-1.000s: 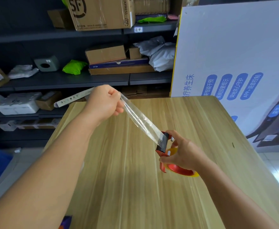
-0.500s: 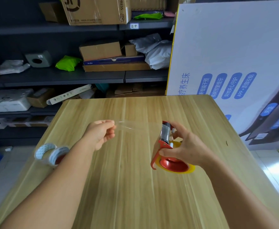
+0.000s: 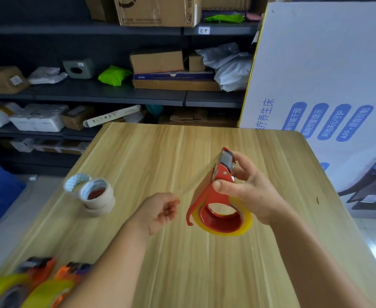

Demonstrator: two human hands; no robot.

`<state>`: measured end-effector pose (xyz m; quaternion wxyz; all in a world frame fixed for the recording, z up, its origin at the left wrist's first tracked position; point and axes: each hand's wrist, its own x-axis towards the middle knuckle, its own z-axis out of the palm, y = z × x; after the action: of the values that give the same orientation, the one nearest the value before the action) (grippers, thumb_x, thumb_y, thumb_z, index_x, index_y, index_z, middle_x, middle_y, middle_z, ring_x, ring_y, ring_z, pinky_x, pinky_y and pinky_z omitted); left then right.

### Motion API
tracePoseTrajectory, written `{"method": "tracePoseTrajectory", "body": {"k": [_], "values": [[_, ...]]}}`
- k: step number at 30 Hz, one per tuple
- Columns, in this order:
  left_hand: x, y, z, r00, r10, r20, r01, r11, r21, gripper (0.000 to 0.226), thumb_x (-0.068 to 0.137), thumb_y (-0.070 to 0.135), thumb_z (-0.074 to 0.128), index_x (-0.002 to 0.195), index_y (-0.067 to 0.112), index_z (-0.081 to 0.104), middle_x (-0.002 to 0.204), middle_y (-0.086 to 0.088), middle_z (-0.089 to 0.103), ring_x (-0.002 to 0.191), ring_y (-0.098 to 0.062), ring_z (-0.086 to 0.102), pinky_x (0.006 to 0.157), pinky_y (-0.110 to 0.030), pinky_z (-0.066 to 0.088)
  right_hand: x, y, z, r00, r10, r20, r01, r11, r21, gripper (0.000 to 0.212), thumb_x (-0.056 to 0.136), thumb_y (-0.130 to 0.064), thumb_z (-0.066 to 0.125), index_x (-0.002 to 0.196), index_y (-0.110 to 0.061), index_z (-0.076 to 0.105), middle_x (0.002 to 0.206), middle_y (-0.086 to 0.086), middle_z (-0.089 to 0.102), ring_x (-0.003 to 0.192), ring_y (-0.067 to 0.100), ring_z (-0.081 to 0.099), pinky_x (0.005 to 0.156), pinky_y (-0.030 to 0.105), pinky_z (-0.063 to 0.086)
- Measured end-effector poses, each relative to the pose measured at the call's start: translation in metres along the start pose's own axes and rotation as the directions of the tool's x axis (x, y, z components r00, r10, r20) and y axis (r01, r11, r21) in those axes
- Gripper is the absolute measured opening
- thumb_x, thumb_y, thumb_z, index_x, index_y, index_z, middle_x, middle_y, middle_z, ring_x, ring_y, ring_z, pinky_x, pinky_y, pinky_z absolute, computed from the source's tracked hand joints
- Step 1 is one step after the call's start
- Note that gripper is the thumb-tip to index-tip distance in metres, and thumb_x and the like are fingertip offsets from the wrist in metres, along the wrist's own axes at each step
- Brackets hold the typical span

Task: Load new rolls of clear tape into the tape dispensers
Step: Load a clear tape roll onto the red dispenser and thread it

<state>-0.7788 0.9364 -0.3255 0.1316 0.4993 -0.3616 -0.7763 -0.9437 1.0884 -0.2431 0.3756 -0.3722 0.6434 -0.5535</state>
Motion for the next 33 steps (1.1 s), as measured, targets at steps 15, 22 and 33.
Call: {"method": "tracePoseTrajectory", "body": {"k": [15,22,33], "values": [[-0.075,-0.069,-0.043,1.000,0.013,0.020,-0.005,0.934,-0.356,0.020,0.095,0.004,0.045,0.089,0.019,0.058,0.057,-0.001,0.043,0.050,-0.011,0.034,0.050,-0.020,0.030,-0.035,-0.008,0.065,0.995,0.071,0.069,-0.078,0.992,0.103,0.052,0.056,-0.034,0.082,0.102,-0.033,0.059,0.103,0.022,0.068,0.081,0.031,0.073,0.066,0.042,0.060],[-0.125,-0.112,-0.085,0.999,0.033,0.006,-0.030,0.958,-0.284,0.020,0.090,0.001,0.054,0.086,0.019,0.062,0.056,0.002,0.047,0.049,-0.009,0.033,0.053,-0.022,0.027,-0.084,-0.013,0.121,0.990,0.113,0.083,-0.116,0.992,0.038,0.053,0.057,-0.037,0.082,0.103,-0.032,0.056,0.098,0.017,0.071,0.074,0.029,0.073,0.060,0.038,0.058],[-0.212,-0.183,-0.145,0.973,0.231,0.006,-0.231,0.973,-0.011,0.032,0.093,0.010,0.045,0.090,0.020,0.076,0.088,0.001,0.052,0.075,-0.015,0.037,0.069,-0.024,0.036,-0.168,-0.011,0.180,0.976,0.216,0.016,-0.214,0.975,-0.052,0.051,0.073,-0.031,0.082,0.114,-0.023,0.053,0.088,0.011,0.073,0.072,0.026,0.072,0.066,0.043,0.059]]}}
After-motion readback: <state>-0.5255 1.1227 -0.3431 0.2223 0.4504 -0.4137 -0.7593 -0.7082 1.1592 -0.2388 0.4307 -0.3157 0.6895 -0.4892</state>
